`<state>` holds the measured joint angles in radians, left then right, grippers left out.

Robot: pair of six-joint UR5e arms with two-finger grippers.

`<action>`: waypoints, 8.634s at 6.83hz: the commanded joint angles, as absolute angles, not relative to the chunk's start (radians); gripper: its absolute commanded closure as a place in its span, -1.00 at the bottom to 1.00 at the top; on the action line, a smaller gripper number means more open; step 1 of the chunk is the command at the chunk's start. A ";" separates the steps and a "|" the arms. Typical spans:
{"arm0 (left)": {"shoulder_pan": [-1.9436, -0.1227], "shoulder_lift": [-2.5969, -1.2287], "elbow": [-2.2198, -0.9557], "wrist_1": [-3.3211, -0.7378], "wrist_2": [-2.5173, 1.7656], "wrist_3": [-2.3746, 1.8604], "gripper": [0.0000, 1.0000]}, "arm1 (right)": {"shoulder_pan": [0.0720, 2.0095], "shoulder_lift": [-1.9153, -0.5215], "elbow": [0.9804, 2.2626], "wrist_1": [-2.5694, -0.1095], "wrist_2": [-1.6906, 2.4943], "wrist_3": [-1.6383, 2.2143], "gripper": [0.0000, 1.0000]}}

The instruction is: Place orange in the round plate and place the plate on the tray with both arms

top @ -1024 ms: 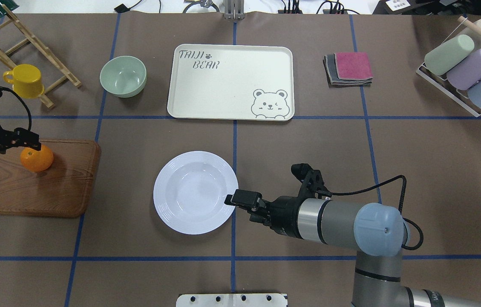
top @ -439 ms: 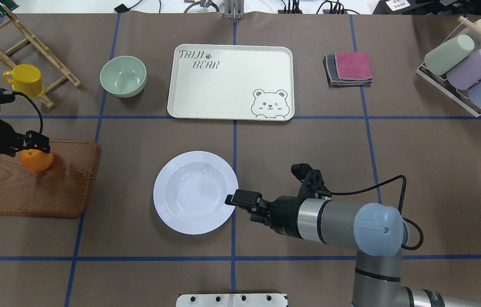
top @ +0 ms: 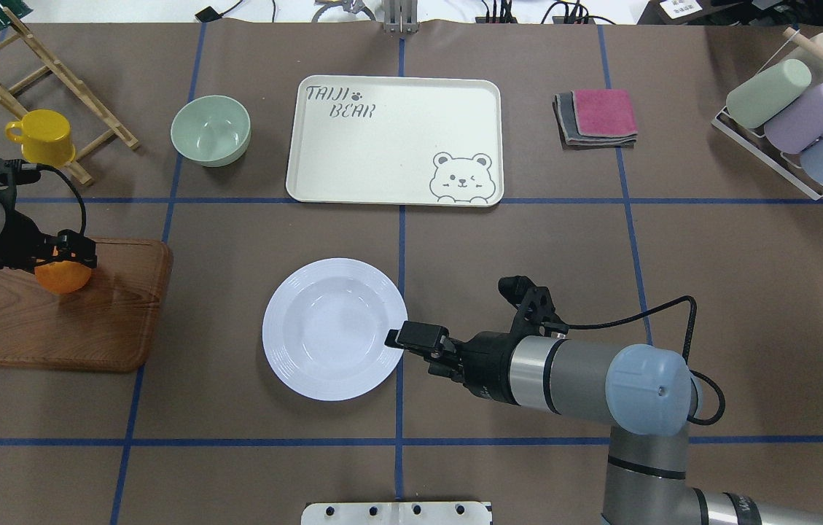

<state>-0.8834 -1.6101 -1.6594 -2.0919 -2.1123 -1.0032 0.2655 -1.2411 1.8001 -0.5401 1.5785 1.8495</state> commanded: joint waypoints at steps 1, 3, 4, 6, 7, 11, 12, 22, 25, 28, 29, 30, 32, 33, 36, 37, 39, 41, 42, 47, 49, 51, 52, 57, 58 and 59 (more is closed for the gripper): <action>-0.882 -1.609 -1.637 -2.128 -2.115 -1.011 -0.59 | 0.264 -1.239 1.793 -0.538 1.578 1.848 -1.00; -0.882 -1.647 -1.649 -2.096 -2.146 -1.014 -0.36 | 0.284 -1.238 1.789 -0.528 1.582 1.759 -1.00; -0.884 -1.699 -1.684 -2.004 -2.160 -1.023 -0.34 | 0.313 -1.238 1.772 -0.528 1.585 1.746 -1.00; -0.871 -1.846 -1.765 -1.826 -2.148 -1.153 -0.34 | 0.321 -1.145 1.650 -0.515 1.577 1.735 -0.98; -0.826 -1.882 -1.787 -1.818 -2.137 -1.237 -0.34 | 0.321 -1.122 1.610 -0.485 1.554 1.736 -0.98; -0.576 -2.091 -1.789 -1.686 -1.984 -1.428 -0.35 | 0.333 -1.109 1.505 -0.345 1.549 1.736 -0.98; -0.527 -2.091 -1.783 -1.692 -1.968 -1.428 -0.35 | 0.331 -1.112 1.503 -0.345 1.552 1.738 -0.98; -0.639 -2.019 -1.891 -1.690 -1.995 -1.269 -0.96 | 0.290 -1.051 1.422 -0.347 1.548 1.746 -0.59; -0.828 -1.870 -1.942 -1.690 -2.107 -0.998 -0.95 | 0.305 -1.051 1.462 -0.336 1.548 1.759 1.00; -0.928 -1.816 -1.940 -1.692 -2.117 -0.822 -0.95 | 0.318 -1.016 1.476 -0.336 1.545 1.798 1.00; -0.952 -1.806 -1.940 -1.692 -2.118 -0.807 -0.94 | 0.318 -1.003 1.476 -0.336 1.543 1.810 1.00; -0.994 -1.777 -1.939 -1.692 -2.115 -0.710 -0.94 | 0.318 -0.977 1.476 -0.336 1.520 1.837 1.00; -1.105 -1.737 -1.899 -1.689 -2.118 -0.504 -0.94 | 0.316 -0.925 1.463 -0.333 1.467 1.897 1.00; -1.115 -1.736 -1.881 -1.695 -2.120 -0.483 -0.94 | 0.355 -0.927 1.462 -0.296 1.427 1.937 1.00; -1.170 -1.712 -1.835 -1.707 -2.120 -0.375 -0.94 | 0.495 -0.916 1.337 -0.298 1.259 2.064 1.00; -1.178 -1.695 -1.832 -1.707 -2.120 -0.355 -0.94 | 0.502 -0.904 1.288 -0.319 1.206 2.083 1.00; -1.178 -1.690 -1.832 -1.715 -2.120 -0.354 -0.94 | 0.500 -0.896 1.267 -0.522 1.128 2.138 1.00; -1.178 -1.686 -1.832 -1.724 -2.120 -0.354 -0.94 | 0.483 -0.876 1.246 -0.552 1.099 2.143 1.00; -1.178 -1.686 -1.841 -1.726 -2.120 -0.360 -0.94 | 0.483 -0.874 1.240 -0.552 1.095 2.148 1.00; -1.186 -1.641 -1.898 -1.744 -2.120 -0.368 -0.94 | 0.497 -0.891 1.305 -0.740 1.347 1.828 -1.00; -1.184 -1.641 -1.891 -1.744 -2.118 -0.368 -0.94 | 0.547 -1.007 1.633 -1.057 1.573 1.493 -1.00; -1.184 -1.628 -1.888 -1.744 -2.118 -0.356 -0.94 | 0.711 -1.041 1.828 -1.323 1.794 1.199 -1.00; -1.184 -1.611 -1.888 -1.744 -2.120 -0.356 -0.94 | 0.771 -1.058 1.830 -1.391 1.798 1.090 -1.00; -1.236 -1.522 -1.898 -1.732 -2.167 -0.218 -0.94 | 1.242 -1.296 1.792 -1.689 2.140 0.196 -1.00; -1.293 -1.507 -1.875 -1.726 -2.263 -0.153 -0.94 | 1.309 -1.301 1.798 -1.838 2.143 0.028 -1.00; -1.327 -1.481 -1.846 -1.727 -2.307 -0.123 -0.95 | 1.342 -1.365 1.822 -1.886 2.151 0.014 -1.00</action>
<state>-1.2794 -1.5071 -1.8751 -1.7291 -2.2395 -0.1706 1.2810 -1.3113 1.8025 -1.7837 2.1377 0.1138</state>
